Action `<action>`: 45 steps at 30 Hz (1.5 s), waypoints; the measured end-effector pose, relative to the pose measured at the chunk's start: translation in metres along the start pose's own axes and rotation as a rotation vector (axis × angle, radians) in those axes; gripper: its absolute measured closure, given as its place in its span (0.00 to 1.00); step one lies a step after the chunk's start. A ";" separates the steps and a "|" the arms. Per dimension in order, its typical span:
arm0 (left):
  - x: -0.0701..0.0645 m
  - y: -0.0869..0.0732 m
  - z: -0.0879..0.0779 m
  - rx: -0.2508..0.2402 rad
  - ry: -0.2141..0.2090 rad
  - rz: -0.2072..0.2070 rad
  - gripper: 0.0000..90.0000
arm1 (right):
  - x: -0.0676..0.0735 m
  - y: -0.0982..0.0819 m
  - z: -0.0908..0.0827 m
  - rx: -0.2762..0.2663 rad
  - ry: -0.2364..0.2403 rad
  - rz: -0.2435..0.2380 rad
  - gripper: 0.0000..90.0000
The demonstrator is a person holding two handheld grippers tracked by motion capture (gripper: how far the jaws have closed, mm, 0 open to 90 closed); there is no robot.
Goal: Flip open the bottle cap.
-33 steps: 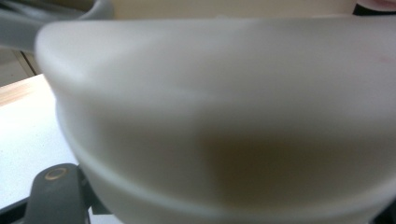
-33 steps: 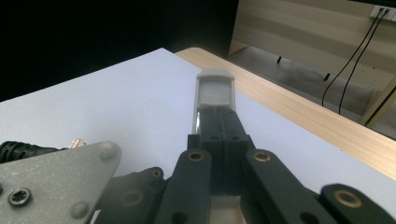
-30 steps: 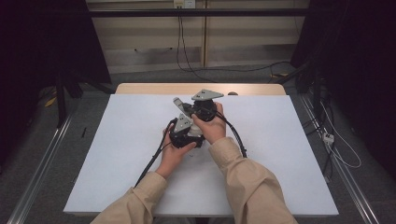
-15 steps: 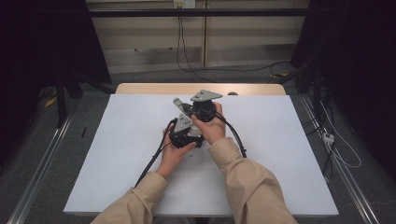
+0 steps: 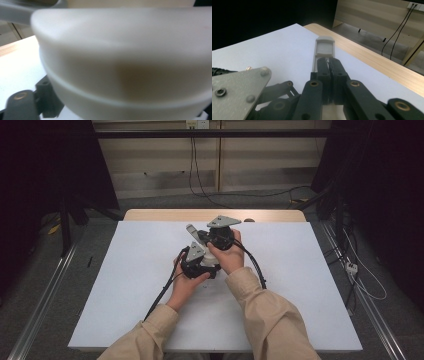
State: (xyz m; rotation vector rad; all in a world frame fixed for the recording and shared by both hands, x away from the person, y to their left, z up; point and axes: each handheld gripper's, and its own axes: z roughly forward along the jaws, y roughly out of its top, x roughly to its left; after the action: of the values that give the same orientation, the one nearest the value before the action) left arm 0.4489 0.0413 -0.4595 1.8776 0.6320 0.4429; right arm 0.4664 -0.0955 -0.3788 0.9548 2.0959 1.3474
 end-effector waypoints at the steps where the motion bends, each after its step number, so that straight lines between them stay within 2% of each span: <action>1: 0.001 0.000 0.000 -0.006 -0.012 -0.008 0.13 | 0.000 0.000 -0.001 0.000 0.000 -0.004 0.95; 2: 0.001 0.000 0.000 -0.006 -0.001 -0.016 0.13 | 0.000 0.001 -0.002 -0.001 0.001 -0.008 0.93; 4: 0.002 0.001 -0.002 -0.001 -0.007 -0.016 0.11 | 0.001 0.001 -0.004 -0.005 0.002 -0.019 0.91; 5: 0.002 0.001 -0.003 -0.006 -0.025 -0.024 0.11 | 0.001 0.002 -0.006 -0.006 0.006 -0.021 0.88; 6: 0.001 0.001 -0.004 0.000 -0.012 -0.017 0.11 | 0.001 0.002 -0.006 -0.006 0.006 -0.021 0.88; 8: 0.002 0.001 -0.007 0.008 -0.020 -0.011 0.11 | 0.000 0.002 -0.010 -0.016 0.003 -0.006 0.78; 9: 0.002 0.002 -0.008 0.012 -0.010 -0.023 0.11 | 0.000 0.002 -0.011 -0.018 0.005 0.000 0.74; 10: 0.004 0.002 -0.010 0.014 -0.020 -0.023 0.10 | -0.001 0.001 -0.013 -0.020 0.006 0.006 0.70; 12: 0.004 0.004 -0.015 0.010 -0.029 -0.034 0.10 | -0.002 -0.001 -0.019 -0.025 0.013 0.009 0.67; 13: 0.003 0.005 -0.017 0.009 -0.025 -0.032 0.10 | -0.002 -0.003 -0.022 -0.027 0.018 0.012 0.62; 14: 0.003 0.005 -0.019 0.012 -0.041 -0.032 0.10 | -0.002 -0.003 -0.022 -0.027 0.018 0.012 0.62; 16: 0.001 0.005 -0.023 0.020 -0.044 -0.023 0.10 | -0.005 -0.008 -0.032 -0.029 0.033 0.036 0.47; 17: 0.001 0.004 -0.026 0.019 -0.044 -0.025 0.10 | -0.005 -0.008 -0.032 -0.029 0.033 0.036 0.47; 18: 0.001 0.004 -0.029 0.020 -0.044 -0.027 0.10 | -0.006 -0.012 -0.040 -0.028 0.030 0.041 0.41; 19: 0.001 0.003 -0.032 0.026 -0.046 -0.028 0.10 | -0.006 -0.012 -0.040 -0.028 0.030 0.041 0.41; 23: 0.003 0.001 -0.046 0.038 -0.043 -0.034 0.10 | -0.008 -0.023 -0.060 -0.034 0.043 0.063 0.30; 28: 0.007 -0.001 -0.064 0.040 -0.052 -0.053 0.09 | -0.010 -0.037 -0.077 -0.032 0.044 0.059 0.22; 29: 0.009 -0.001 -0.067 0.044 -0.047 -0.039 0.09 | -0.010 -0.037 -0.077 -0.032 0.044 0.059 0.22; 30: 0.008 -0.002 -0.070 0.045 -0.053 -0.051 0.09 | -0.010 -0.040 -0.080 -0.032 0.045 0.060 0.21; 34: 0.011 -0.005 -0.082 0.051 -0.061 -0.053 0.09 | -0.011 -0.056 -0.094 -0.022 0.040 0.063 0.18; 37: 0.014 -0.006 -0.090 0.056 -0.060 -0.051 0.09 | -0.011 -0.062 -0.101 -0.028 0.035 0.066 0.18; 41: 0.017 -0.010 -0.099 0.054 -0.049 -0.060 0.09 | -0.012 -0.079 -0.114 -0.012 0.024 0.073 0.18; 45: 0.022 -0.015 -0.108 0.073 -0.047 -0.046 0.09 | -0.013 -0.090 -0.120 0.005 0.016 0.084 0.18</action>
State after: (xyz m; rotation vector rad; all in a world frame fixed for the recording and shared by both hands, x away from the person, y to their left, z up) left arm 0.4013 0.1381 -0.4331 1.9328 0.6661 0.3497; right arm 0.3639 -0.2008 -0.4120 1.0481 2.0930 1.3956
